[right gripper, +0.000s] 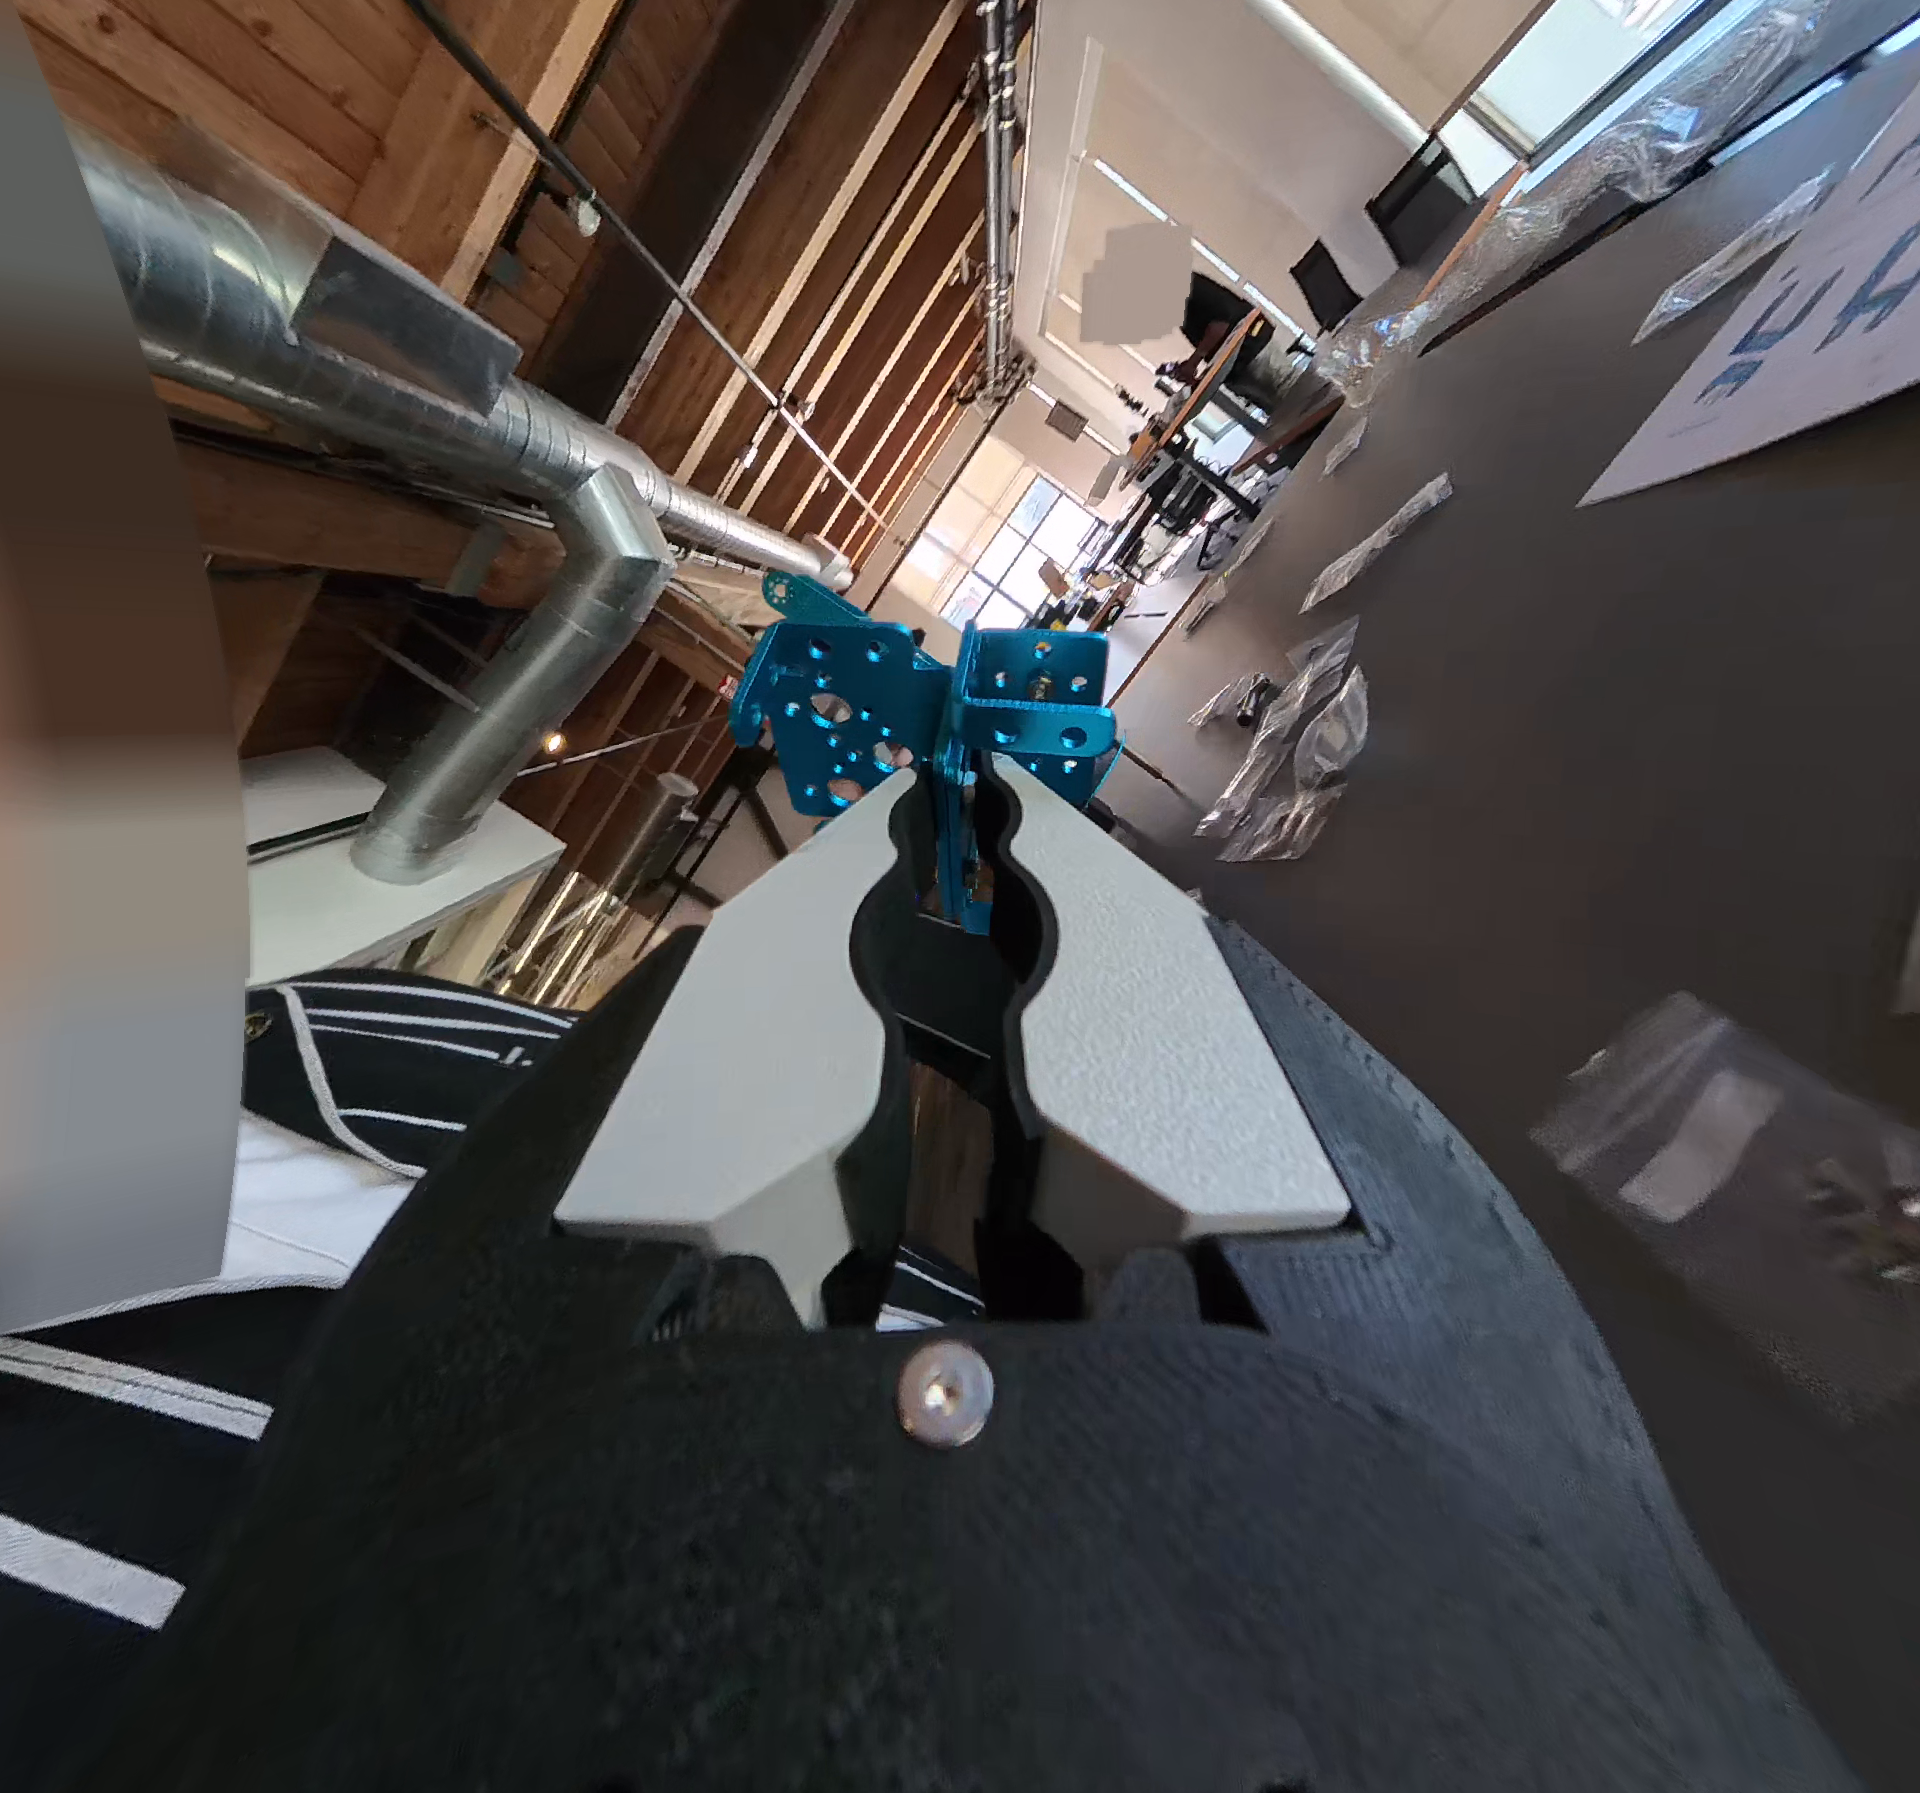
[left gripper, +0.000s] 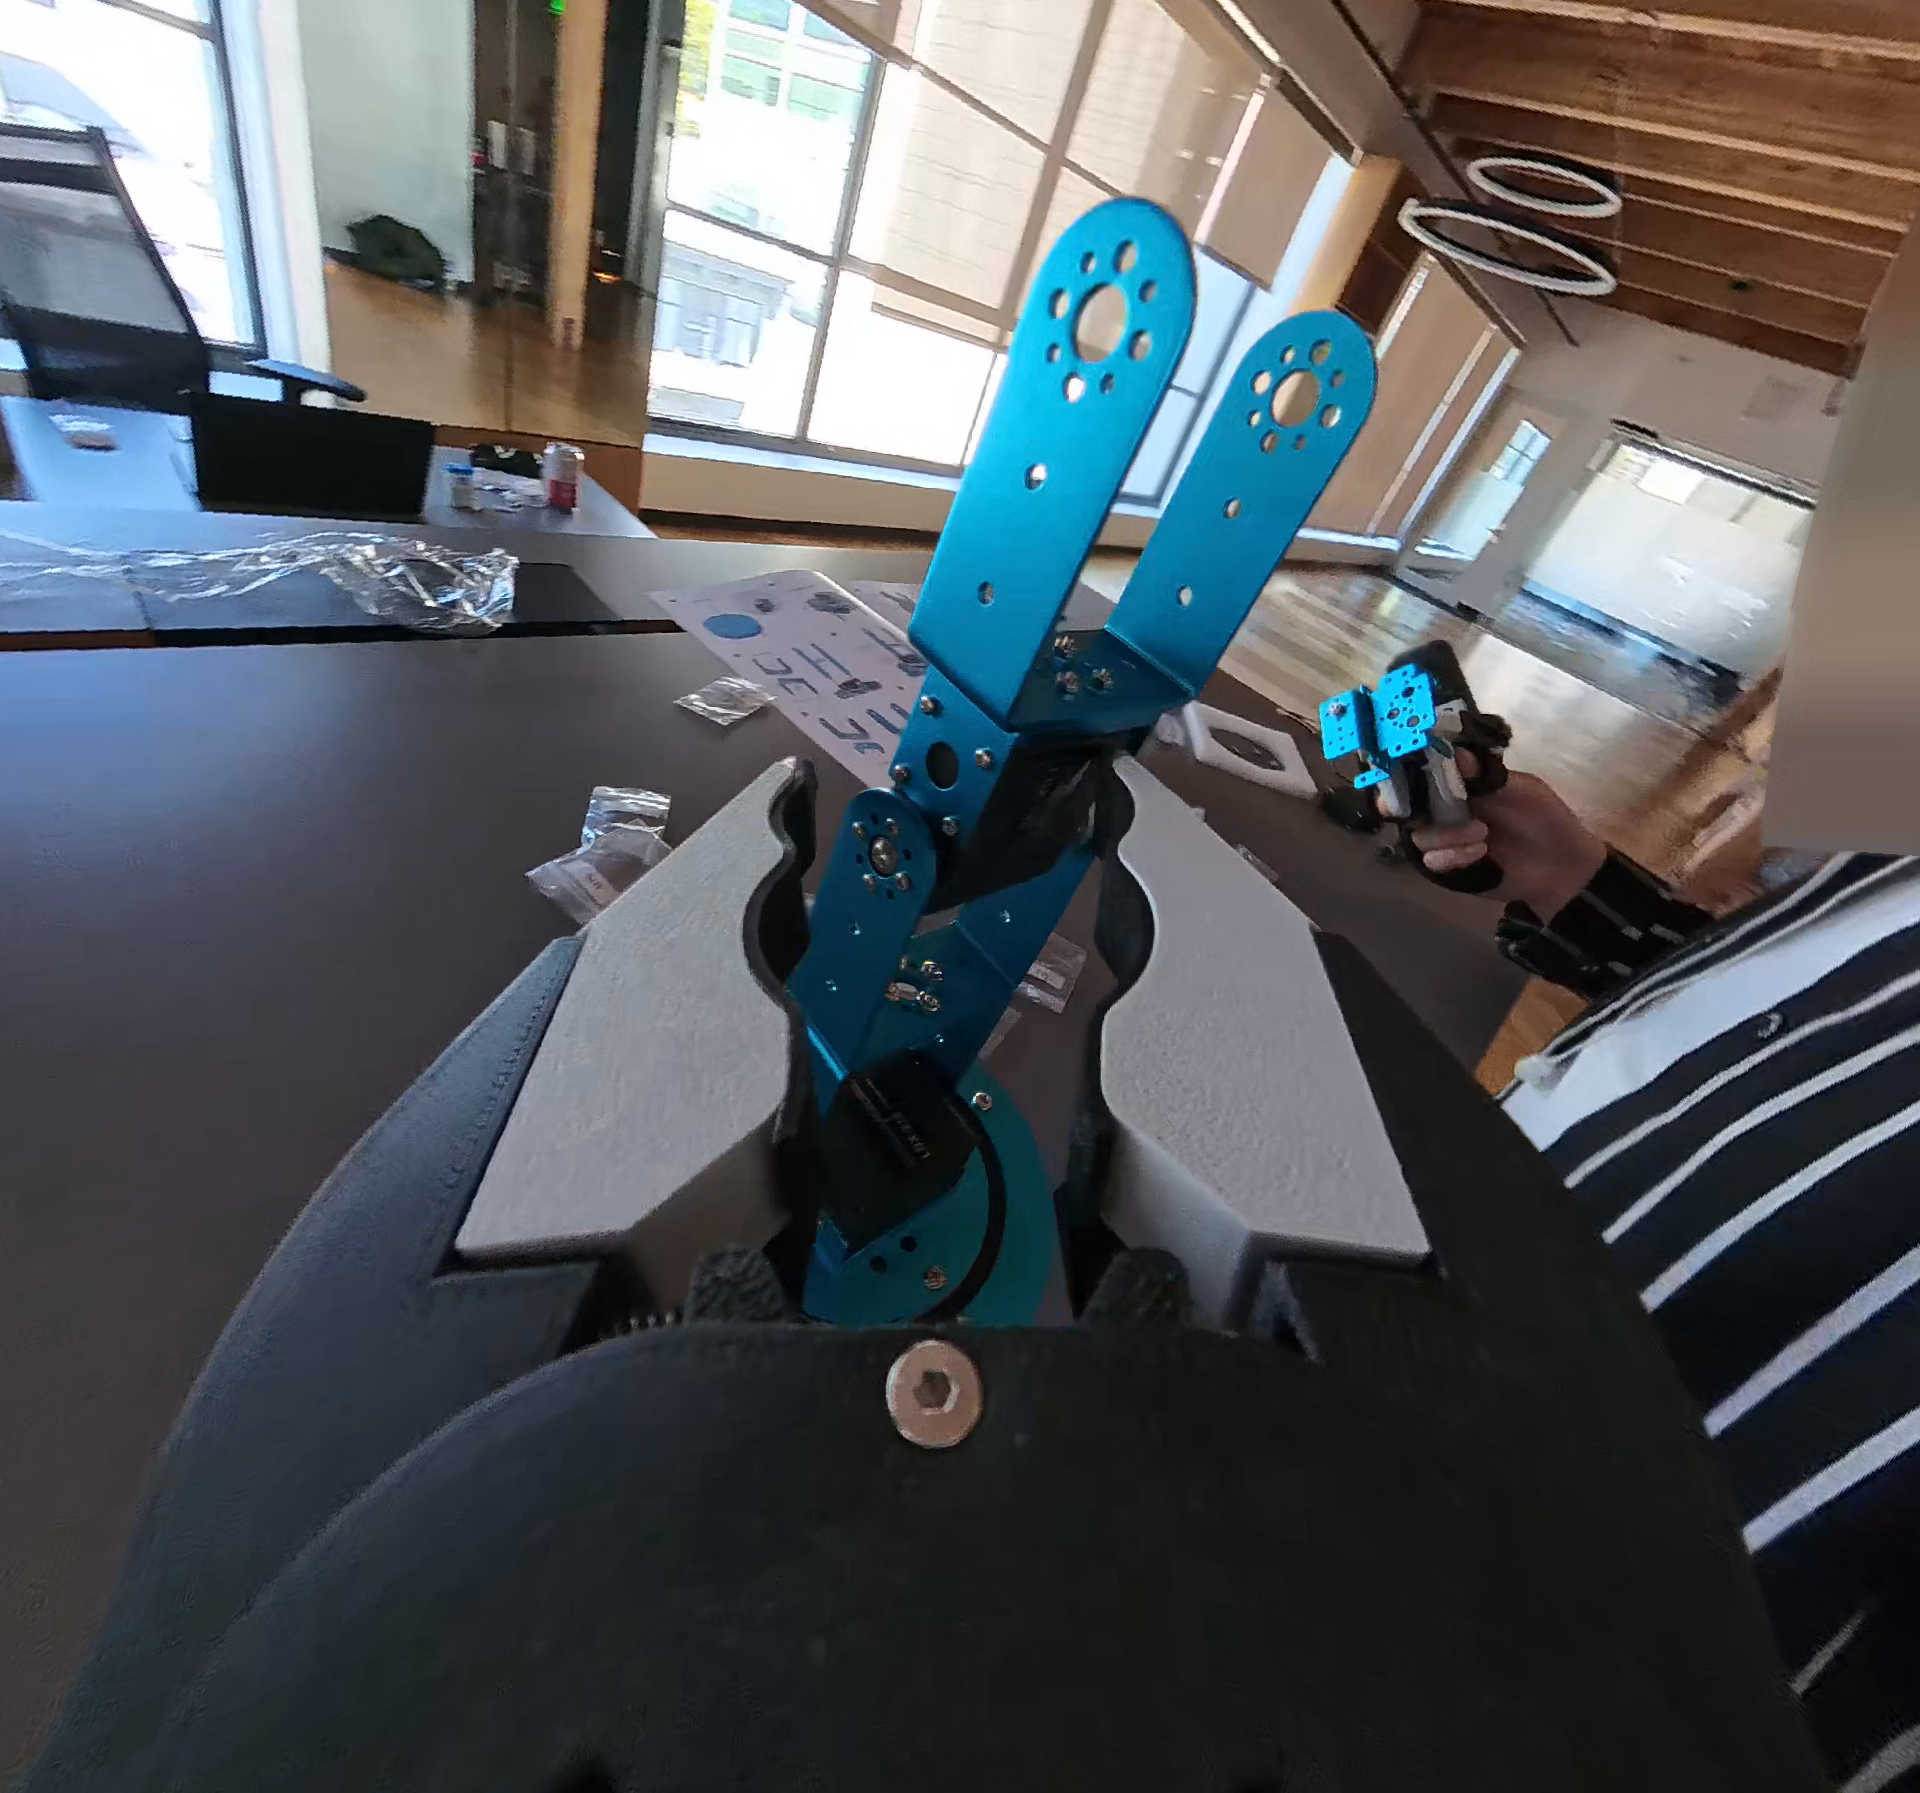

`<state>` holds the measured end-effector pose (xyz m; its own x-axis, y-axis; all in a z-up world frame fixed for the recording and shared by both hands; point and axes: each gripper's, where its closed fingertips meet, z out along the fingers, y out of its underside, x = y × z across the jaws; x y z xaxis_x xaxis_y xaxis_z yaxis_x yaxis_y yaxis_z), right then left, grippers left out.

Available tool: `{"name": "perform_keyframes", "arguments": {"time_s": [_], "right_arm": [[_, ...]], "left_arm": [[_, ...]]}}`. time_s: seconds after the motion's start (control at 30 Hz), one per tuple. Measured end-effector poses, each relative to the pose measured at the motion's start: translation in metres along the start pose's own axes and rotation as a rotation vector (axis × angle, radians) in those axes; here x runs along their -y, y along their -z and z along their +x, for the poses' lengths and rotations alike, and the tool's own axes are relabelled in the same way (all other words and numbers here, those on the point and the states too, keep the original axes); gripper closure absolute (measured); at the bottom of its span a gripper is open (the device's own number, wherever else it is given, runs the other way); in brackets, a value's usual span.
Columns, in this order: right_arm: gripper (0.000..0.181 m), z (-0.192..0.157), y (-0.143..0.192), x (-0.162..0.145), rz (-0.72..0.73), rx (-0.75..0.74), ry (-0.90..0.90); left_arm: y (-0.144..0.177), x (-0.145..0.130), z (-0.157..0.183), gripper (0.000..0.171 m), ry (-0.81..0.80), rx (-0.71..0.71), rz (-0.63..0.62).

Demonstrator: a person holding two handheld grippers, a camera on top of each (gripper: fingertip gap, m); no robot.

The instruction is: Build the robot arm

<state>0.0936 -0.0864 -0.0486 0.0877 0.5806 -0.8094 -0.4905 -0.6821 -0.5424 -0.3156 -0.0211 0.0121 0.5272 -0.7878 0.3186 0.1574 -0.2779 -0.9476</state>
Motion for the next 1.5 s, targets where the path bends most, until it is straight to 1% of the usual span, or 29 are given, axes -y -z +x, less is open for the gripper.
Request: {"name": "perform_keyframes", "arguments": {"time_s": [0.13,0.23,0.3,0.43,0.57,0.63,0.87,1.2,1.5], "right_arm": [[0.177,0.013,0.002,0.016,-0.046,0.034,0.027],[0.176,0.022,0.001,0.023,-0.083,0.055,0.048],[0.176,0.029,0.000,0.026,-0.106,0.055,0.063],[0.177,0.038,-0.002,0.028,-0.131,0.069,0.069],[0.177,0.037,-0.002,0.022,-0.135,0.120,-0.008],[0.177,0.039,-0.003,0.020,-0.134,0.120,-0.025],[0.176,0.040,-0.005,0.012,-0.133,0.145,-0.111],[0.176,0.045,-0.004,0.014,-0.102,0.145,-0.170],[0.177,0.047,-0.004,0.015,-0.099,0.136,-0.164]], "left_arm": [[0.001,0.007,0.013,0.117,0.018,0.082,0.042],[0.000,0.005,0.018,0.110,-0.016,0.173,0.013],[-0.001,0.005,0.020,0.105,-0.011,0.212,0.009],[-0.004,0.004,0.021,0.103,-0.021,0.279,0.010],[-0.005,0.005,0.019,0.104,-0.023,0.347,0.047],[-0.004,0.005,0.019,0.105,-0.029,0.378,0.061],[-0.005,0.005,0.019,0.105,-0.021,0.412,0.057],[-0.006,0.004,0.019,0.106,-0.034,0.441,0.019],[-0.007,0.004,0.018,0.107,-0.035,0.438,-0.004]]}}
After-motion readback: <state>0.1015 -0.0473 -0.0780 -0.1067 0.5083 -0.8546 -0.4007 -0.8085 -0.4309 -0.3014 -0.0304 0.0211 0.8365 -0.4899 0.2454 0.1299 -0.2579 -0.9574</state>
